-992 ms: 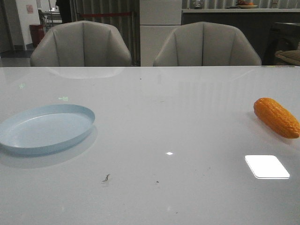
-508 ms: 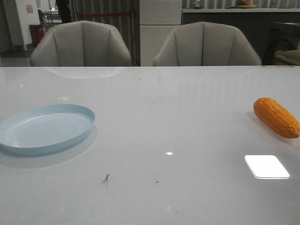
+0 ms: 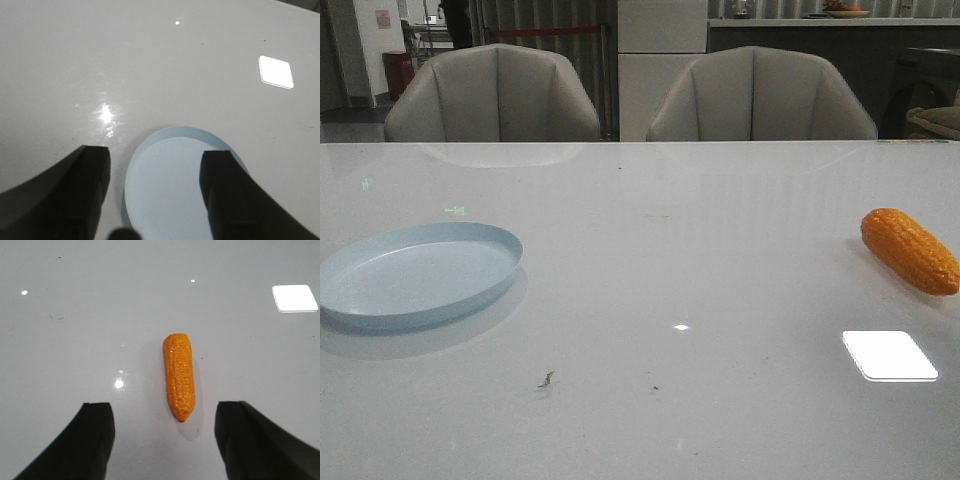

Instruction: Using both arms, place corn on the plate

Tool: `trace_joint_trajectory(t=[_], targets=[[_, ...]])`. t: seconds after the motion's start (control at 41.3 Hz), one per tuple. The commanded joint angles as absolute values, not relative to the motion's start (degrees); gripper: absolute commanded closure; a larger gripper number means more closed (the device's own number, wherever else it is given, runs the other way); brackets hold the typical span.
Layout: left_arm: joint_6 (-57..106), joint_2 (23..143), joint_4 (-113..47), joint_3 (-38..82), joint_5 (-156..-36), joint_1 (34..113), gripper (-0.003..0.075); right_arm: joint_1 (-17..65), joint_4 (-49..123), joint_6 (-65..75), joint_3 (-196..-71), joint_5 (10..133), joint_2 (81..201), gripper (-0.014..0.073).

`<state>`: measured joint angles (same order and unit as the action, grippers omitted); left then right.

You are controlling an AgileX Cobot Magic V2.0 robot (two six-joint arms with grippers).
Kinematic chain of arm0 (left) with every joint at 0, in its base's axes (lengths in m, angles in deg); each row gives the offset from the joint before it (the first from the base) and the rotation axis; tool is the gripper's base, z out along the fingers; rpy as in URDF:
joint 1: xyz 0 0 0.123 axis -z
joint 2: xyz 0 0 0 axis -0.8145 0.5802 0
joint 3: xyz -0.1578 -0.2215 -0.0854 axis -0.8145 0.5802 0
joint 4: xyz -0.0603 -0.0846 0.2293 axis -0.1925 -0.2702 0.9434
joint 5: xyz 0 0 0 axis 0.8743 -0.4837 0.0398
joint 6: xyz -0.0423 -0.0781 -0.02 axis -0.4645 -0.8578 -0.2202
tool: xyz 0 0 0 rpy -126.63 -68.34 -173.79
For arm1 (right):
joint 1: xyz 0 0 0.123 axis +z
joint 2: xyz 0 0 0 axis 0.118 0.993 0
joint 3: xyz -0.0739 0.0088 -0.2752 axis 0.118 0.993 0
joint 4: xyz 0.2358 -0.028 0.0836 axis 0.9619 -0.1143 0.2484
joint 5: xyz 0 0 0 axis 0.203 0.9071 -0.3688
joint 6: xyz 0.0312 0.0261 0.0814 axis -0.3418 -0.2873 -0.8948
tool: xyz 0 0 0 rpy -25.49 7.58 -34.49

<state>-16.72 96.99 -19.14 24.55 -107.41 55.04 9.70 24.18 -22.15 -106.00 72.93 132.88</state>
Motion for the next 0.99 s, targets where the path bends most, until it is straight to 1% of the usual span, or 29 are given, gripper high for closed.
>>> trace_joint_trajectory(t=[0.0, 0.218, 0.508, 0.726, 0.968], targets=[[-18.82, 100.14, -19.72, 18.96, -104.95, 52.47, 0.0258, 9.54, 24.31, -22.16, -107.61, 68.71, 132.59, 0.0053], [-18.82, 109.55, -19.72, 13.24, -104.84, 48.42, 0.0257, 9.54, 24.31, -22.16, -107.61, 68.71, 132.59, 0.0053], [-18.72, 120.72, -26.55, 11.46, -105.50, 48.29, 0.0258, 9.54, 24.31, -22.16, -107.61, 68.71, 132.59, 0.0053], [-13.71, 127.26, -26.55, 11.46, -109.37, 50.06, 0.0258, 9.54, 24.31, -22.16, -107.61, 68.71, 132.59, 0.0053], [-10.46, 129.18, -26.44, 11.46, -109.04, 53.82, 0.0259, 9.54, 24.31, -22.16, -107.61, 68.71, 132.59, 0.0053]])
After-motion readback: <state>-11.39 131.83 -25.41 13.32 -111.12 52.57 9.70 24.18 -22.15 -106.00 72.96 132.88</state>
